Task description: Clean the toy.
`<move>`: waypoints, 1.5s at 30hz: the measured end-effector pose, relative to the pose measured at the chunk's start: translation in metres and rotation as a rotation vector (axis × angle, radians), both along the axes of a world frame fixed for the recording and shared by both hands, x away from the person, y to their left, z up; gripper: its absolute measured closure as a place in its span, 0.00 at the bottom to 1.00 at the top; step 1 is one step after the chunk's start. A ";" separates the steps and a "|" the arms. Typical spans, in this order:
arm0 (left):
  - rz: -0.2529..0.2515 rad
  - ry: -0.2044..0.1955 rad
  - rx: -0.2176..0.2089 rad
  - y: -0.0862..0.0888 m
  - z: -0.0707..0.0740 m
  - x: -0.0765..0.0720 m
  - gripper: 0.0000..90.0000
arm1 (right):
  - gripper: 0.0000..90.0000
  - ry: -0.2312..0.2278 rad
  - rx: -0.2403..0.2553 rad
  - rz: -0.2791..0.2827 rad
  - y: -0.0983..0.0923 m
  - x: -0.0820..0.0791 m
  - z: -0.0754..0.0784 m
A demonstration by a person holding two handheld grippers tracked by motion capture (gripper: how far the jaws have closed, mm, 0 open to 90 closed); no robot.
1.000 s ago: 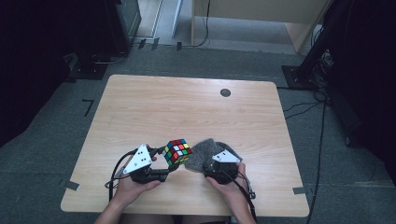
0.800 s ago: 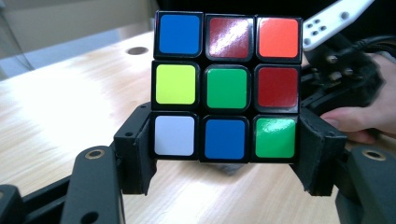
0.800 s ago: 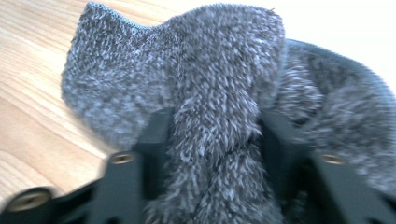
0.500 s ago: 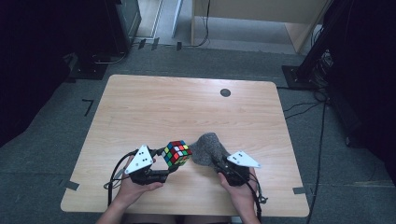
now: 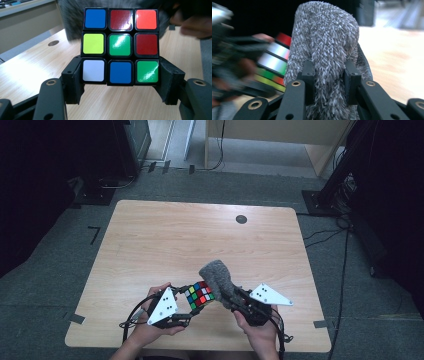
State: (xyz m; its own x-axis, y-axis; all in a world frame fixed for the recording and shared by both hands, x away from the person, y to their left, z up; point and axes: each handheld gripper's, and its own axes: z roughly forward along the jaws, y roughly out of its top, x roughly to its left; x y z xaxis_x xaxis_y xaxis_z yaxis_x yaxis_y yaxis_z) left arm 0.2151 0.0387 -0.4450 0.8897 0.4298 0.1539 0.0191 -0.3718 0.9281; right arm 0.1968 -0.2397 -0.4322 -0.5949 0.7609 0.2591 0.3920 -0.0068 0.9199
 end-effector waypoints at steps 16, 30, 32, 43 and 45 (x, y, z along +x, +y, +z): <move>0.018 0.001 0.005 0.002 -0.004 0.005 0.39 | 0.76 -0.035 -0.050 -0.016 0.006 -0.004 -0.003; -0.020 0.035 0.011 -0.004 -0.013 0.014 0.39 | 0.74 -0.038 -0.016 0.049 -0.003 -0.011 -0.006; -0.022 0.053 -0.012 0.000 -0.014 0.018 0.39 | 0.74 -0.023 -0.046 0.026 -0.008 -0.008 -0.010; -0.027 0.091 -0.007 0.000 -0.022 0.027 0.39 | 0.74 -0.064 -0.036 0.066 0.008 0.001 -0.003; -0.017 0.087 0.004 -0.001 -0.022 0.026 0.39 | 0.74 -0.053 -0.047 0.059 0.007 0.003 -0.006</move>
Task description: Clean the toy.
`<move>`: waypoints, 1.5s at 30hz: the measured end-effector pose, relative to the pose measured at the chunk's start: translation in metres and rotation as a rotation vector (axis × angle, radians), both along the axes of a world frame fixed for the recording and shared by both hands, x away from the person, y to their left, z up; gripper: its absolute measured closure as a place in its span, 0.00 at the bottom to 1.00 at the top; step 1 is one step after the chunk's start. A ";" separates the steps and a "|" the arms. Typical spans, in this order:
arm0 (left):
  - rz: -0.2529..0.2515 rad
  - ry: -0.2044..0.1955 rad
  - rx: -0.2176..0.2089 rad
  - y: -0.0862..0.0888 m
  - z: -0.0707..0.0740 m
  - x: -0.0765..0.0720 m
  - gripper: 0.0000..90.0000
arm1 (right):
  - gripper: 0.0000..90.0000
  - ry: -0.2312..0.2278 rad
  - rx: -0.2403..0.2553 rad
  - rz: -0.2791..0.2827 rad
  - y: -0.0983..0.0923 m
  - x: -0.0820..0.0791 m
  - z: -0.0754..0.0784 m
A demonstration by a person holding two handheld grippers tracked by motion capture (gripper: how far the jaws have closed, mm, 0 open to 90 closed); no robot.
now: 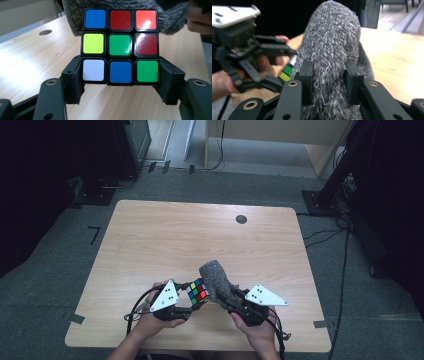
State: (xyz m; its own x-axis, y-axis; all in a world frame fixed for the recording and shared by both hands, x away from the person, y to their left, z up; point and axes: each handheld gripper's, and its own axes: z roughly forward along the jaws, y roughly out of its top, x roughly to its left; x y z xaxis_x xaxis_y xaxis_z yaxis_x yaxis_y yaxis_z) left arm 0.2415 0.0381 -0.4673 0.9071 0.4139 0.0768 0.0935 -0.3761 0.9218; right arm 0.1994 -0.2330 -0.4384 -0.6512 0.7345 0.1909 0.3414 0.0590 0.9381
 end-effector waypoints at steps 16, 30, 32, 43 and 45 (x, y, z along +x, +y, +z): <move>-0.003 0.010 -0.050 0.004 0.005 0.000 0.39 | 0.73 -0.102 -0.093 -0.042 0.013 -0.005 0.011; 0.017 0.010 -0.038 0.000 0.004 -0.006 0.39 | 0.72 -0.103 -0.161 -0.058 0.021 -0.016 0.020; 0.020 0.004 -0.059 0.002 0.009 -0.008 0.39 | 0.72 -0.066 -0.157 -0.070 0.017 -0.014 0.019; 0.017 -0.036 -0.062 0.002 0.020 -0.014 0.39 | 0.72 -0.093 0.014 -0.106 -0.004 -0.025 0.041; -0.010 -0.050 -0.065 -0.003 0.022 -0.016 0.38 | 0.72 -0.062 0.002 -0.031 0.006 -0.023 0.036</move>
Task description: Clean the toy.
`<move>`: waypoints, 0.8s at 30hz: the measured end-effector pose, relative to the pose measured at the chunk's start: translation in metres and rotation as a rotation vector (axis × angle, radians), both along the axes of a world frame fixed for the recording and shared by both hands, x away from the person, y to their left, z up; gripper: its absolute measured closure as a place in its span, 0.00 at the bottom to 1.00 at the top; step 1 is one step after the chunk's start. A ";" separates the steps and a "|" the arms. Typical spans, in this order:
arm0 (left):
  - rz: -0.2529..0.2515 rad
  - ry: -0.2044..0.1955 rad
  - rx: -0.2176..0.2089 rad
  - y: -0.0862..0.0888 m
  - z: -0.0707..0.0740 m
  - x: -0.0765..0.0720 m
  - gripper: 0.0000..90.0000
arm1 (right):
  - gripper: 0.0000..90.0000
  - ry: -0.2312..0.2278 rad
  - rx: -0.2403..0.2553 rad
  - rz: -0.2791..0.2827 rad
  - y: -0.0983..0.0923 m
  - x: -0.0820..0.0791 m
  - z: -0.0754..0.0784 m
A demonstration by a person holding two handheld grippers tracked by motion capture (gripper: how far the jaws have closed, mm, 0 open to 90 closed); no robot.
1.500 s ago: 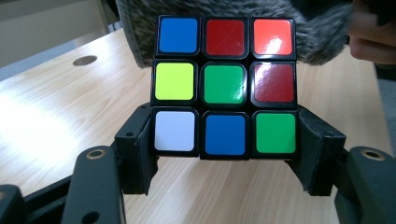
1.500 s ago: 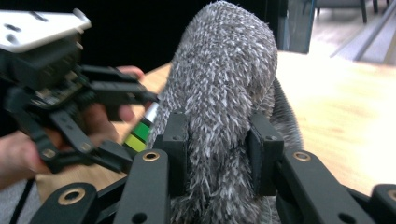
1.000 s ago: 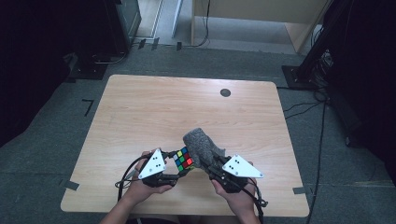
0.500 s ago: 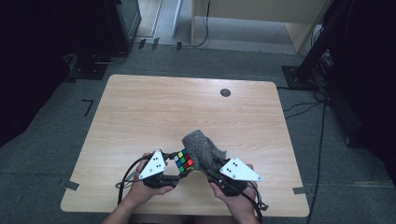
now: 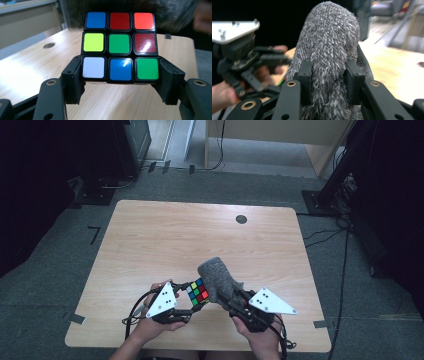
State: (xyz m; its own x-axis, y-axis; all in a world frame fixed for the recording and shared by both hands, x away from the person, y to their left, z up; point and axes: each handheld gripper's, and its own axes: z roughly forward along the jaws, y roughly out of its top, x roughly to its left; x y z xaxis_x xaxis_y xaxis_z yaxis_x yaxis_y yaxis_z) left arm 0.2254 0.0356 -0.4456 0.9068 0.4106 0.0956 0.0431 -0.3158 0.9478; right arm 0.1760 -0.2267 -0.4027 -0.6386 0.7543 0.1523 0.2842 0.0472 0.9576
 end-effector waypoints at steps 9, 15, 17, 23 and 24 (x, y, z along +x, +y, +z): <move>0.022 -0.018 0.051 -0.003 0.001 0.001 0.38 | 0.73 0.088 0.027 -0.110 -0.020 0.011 -0.016; 0.086 -0.005 0.182 -0.014 -0.005 0.002 0.38 | 0.72 -0.108 -0.085 0.003 0.013 -0.014 0.006; 0.102 -0.022 0.238 -0.020 -0.005 -0.002 0.38 | 0.72 -0.114 -0.129 0.035 0.022 -0.017 0.005; 0.124 -0.054 0.297 -0.027 -0.006 -0.011 0.39 | 0.72 -0.064 -0.286 0.011 0.050 -0.008 -0.018; 0.126 -0.048 0.300 -0.024 -0.006 -0.010 0.39 | 0.72 -0.074 -0.302 -0.023 0.048 -0.005 -0.019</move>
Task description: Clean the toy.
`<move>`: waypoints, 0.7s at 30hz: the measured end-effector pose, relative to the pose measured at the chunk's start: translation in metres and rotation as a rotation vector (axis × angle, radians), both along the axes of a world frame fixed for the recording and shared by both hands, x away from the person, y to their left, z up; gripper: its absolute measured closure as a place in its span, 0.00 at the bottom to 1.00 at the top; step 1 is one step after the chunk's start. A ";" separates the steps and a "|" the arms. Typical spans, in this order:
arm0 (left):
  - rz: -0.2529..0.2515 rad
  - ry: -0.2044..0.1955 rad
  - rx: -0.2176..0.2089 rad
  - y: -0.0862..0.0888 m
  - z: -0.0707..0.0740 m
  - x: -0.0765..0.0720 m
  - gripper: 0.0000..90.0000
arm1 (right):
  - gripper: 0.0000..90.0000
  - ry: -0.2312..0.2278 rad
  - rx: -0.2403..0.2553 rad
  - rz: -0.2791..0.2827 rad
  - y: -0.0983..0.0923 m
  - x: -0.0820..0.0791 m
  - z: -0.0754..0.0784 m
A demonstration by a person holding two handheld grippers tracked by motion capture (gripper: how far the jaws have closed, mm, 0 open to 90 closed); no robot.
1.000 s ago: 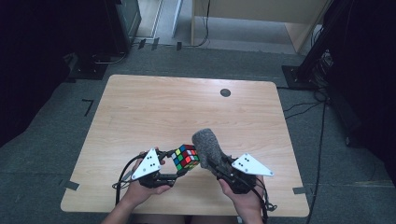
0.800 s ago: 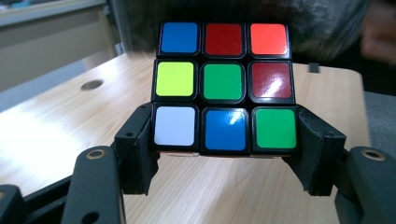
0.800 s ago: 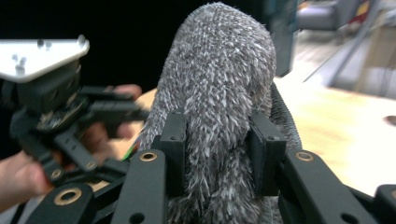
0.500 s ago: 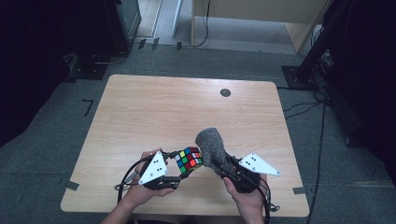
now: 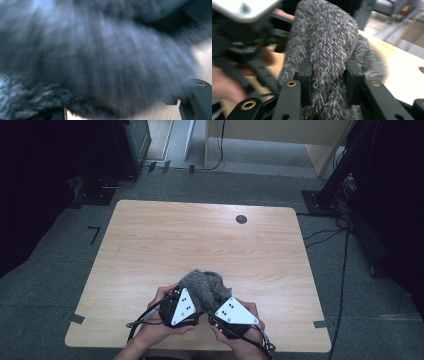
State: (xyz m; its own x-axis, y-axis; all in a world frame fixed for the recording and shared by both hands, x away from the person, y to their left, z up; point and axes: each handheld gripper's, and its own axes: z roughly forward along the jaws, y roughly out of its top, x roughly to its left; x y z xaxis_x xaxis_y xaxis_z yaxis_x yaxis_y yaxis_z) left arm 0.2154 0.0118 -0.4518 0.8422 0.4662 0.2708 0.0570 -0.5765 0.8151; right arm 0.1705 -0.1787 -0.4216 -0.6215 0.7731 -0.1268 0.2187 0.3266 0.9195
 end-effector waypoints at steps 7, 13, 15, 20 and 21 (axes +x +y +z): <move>0.046 0.010 -0.019 0.014 0.000 0.003 0.39 | 0.72 0.025 0.101 -0.048 -0.013 0.008 0.005; 0.046 0.003 -0.025 0.016 0.000 -0.004 0.39 | 0.71 0.061 0.045 0.088 0.017 0.003 0.003; 0.056 -0.008 -0.004 0.017 -0.001 -0.004 0.39 | 0.71 0.078 0.072 -0.009 0.001 0.016 0.000; 0.070 0.004 -0.032 0.023 0.000 -0.003 0.39 | 0.70 0.002 0.057 -0.093 -0.011 0.011 0.011; 0.070 0.004 -0.031 0.023 0.000 -0.003 0.39 | 0.70 0.002 0.057 -0.093 -0.011 0.011 0.011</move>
